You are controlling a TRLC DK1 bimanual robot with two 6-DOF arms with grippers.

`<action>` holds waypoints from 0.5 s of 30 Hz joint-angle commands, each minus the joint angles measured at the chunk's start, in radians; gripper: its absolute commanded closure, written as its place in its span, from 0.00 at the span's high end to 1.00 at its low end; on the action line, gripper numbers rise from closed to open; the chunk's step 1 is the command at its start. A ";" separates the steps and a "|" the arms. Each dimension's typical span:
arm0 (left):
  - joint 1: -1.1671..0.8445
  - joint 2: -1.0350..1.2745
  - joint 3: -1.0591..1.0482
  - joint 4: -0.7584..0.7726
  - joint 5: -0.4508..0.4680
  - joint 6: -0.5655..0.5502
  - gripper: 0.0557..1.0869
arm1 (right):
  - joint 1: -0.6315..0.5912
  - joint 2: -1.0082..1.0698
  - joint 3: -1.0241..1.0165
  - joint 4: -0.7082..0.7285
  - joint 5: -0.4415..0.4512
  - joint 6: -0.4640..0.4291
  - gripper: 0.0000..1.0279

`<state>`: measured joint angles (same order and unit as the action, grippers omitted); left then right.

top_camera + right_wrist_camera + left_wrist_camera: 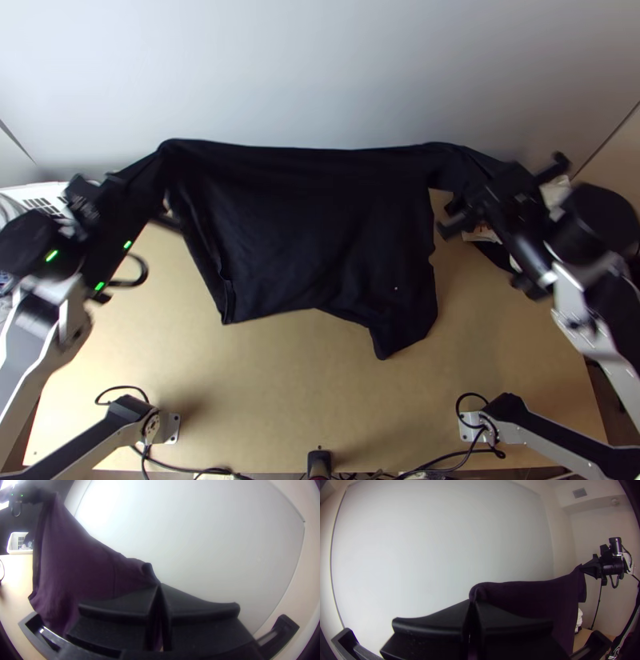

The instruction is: Fold the t-shirt

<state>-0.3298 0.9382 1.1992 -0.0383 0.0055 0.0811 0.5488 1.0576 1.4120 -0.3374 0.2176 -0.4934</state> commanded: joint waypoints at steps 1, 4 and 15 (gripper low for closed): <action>-0.075 -0.187 0.023 -0.120 0.001 0.032 0.03 | 0.073 -0.182 0.021 -0.106 0.063 -0.106 0.03; -0.086 -0.240 0.048 -0.184 0.001 0.032 0.03 | 0.082 -0.235 0.035 -0.170 0.069 -0.135 0.03; -0.115 -0.257 0.301 -0.342 0.022 0.037 0.03 | 0.085 -0.220 0.341 -0.376 0.066 -0.168 0.03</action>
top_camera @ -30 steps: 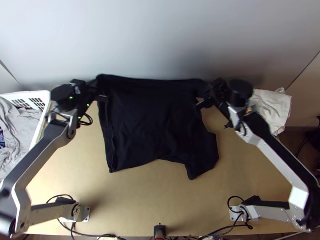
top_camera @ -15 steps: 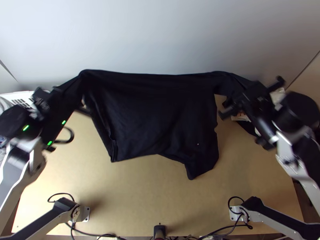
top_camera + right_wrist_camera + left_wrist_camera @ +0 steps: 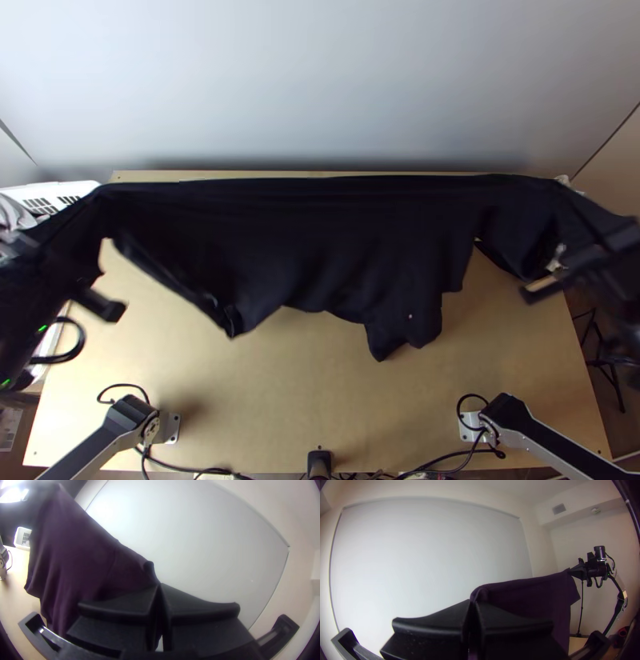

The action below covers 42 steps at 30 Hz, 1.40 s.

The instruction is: Fold the t-shirt

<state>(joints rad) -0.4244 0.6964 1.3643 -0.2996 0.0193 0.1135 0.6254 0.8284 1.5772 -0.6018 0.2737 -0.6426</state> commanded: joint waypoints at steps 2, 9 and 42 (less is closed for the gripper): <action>-0.020 0.008 0.200 -0.122 0.008 -0.005 0.03 | 0.008 0.026 0.236 -0.150 0.010 -0.008 0.03; -0.020 0.074 0.372 -0.176 0.053 -0.011 0.03 | 0.008 0.074 0.369 -0.234 0.007 0.031 0.03; 0.101 0.229 -0.366 0.099 0.117 -0.219 0.03 | -0.231 0.296 -0.260 0.139 -0.274 0.324 0.03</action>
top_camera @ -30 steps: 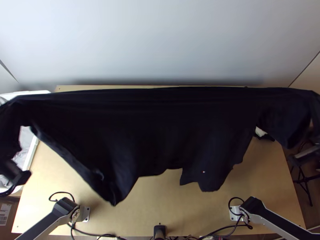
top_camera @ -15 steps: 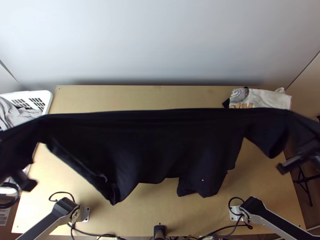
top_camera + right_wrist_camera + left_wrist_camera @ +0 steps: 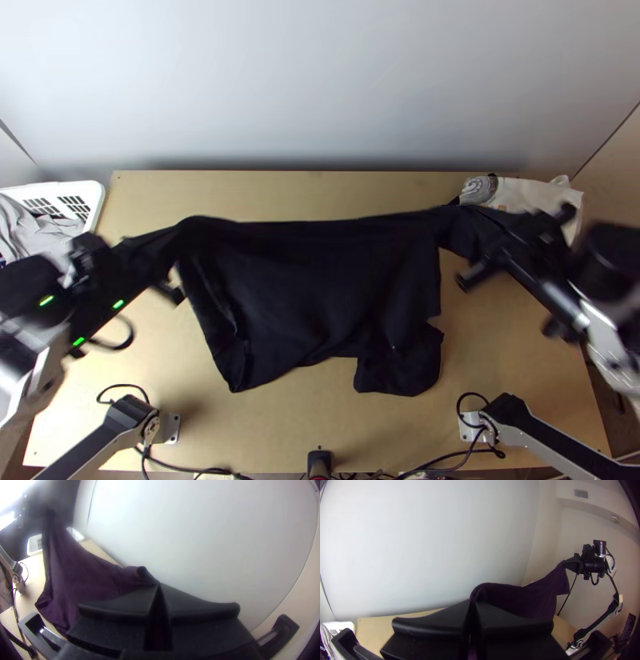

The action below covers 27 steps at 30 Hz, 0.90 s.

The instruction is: Fold the t-shirt

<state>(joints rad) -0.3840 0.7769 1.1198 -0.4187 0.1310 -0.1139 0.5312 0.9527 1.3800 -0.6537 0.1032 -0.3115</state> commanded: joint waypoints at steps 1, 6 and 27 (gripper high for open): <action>0.071 0.182 -0.124 0.247 0.005 0.010 0.03 | -0.168 0.207 -0.061 0.220 -0.123 -0.005 0.03; 0.112 0.354 -0.153 0.422 -0.011 0.008 0.03 | -0.224 0.397 -0.047 0.348 -0.148 0.008 0.03; 0.247 0.970 -0.002 0.776 -0.073 0.060 0.03 | -0.240 0.994 0.237 0.517 -0.145 0.063 0.03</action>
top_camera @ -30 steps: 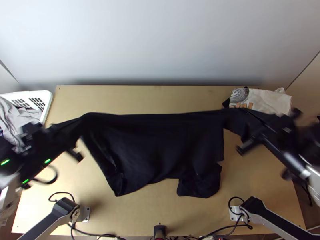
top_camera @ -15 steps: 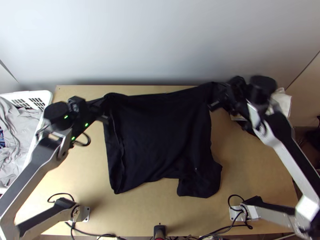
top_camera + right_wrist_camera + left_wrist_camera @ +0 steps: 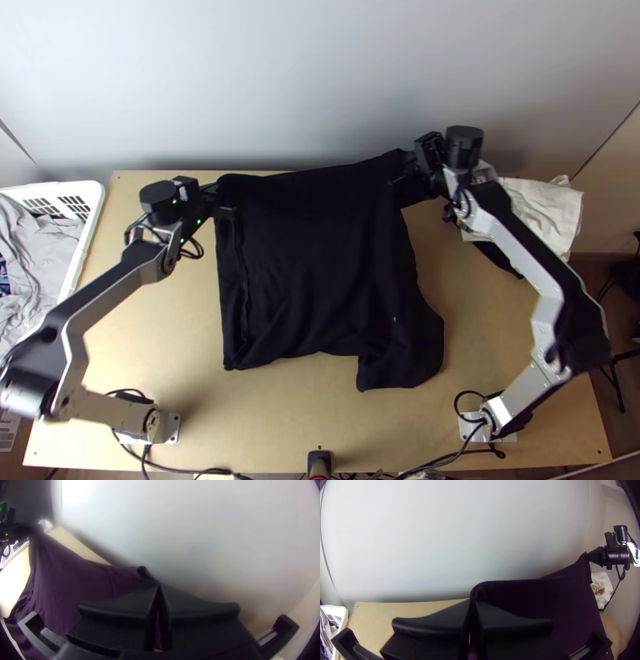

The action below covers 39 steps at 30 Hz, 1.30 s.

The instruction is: Fold the t-shirt

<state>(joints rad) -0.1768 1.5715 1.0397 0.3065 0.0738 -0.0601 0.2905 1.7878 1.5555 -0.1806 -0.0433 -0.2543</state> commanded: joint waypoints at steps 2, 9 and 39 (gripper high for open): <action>0.048 0.222 0.114 0.056 -0.020 0.006 0.03 | 0.001 0.208 0.080 0.058 0.005 0.004 0.03; 0.060 0.361 0.230 0.056 -0.028 0.014 0.03 | -0.001 0.360 0.189 0.101 0.034 -0.002 0.03; 0.060 0.613 0.485 -0.017 -0.065 0.043 0.29 | 0.015 0.617 0.390 0.142 0.094 0.023 0.68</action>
<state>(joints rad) -0.1165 2.1891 1.5082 0.3420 0.0097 -0.0067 0.3054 2.4042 1.9404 -0.0082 0.0521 -0.2798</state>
